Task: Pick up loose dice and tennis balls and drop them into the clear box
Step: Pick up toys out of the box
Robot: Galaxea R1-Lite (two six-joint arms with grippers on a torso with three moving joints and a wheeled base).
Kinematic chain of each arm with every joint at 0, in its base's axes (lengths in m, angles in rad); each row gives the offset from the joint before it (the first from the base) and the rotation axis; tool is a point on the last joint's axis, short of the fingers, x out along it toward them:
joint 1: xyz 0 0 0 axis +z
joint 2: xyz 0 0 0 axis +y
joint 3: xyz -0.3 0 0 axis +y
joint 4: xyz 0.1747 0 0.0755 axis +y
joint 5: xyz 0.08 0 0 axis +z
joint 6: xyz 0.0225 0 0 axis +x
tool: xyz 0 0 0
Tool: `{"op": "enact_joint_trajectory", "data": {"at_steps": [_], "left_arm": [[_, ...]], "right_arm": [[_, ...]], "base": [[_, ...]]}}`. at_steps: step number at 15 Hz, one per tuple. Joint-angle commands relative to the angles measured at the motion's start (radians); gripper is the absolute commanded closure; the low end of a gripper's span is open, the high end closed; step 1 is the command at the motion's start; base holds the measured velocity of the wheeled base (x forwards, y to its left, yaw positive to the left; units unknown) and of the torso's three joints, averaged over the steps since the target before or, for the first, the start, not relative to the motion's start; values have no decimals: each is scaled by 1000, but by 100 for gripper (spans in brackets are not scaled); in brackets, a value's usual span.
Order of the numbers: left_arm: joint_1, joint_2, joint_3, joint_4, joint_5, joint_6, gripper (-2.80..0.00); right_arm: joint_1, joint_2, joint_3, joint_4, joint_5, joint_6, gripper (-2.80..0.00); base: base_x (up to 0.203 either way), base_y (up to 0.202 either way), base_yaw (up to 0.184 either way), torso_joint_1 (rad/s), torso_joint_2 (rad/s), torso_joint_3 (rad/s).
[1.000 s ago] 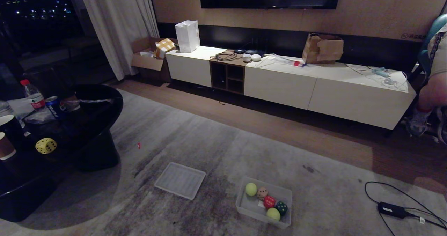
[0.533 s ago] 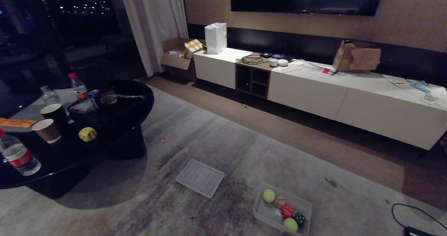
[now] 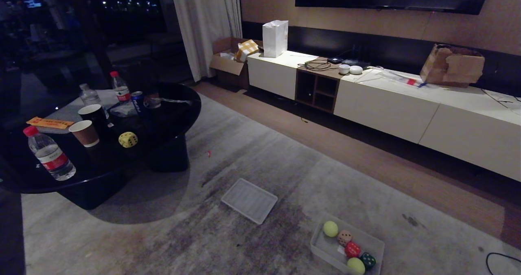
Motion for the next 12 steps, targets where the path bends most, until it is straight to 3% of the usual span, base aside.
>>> {"op": "enact_joint_trajectory", "data": {"at_steps": [1,12], "left_arm": [[0,2,2,0,0,0,0],[0,2,2,0,0,-2,0]], "right_arm": [[0,2,11,0,0,1,0],[0,2,11,0,0,-2,0]], "base": [[0,0,0,-36,84,36],[0,0,0,-3,6,6]]}}
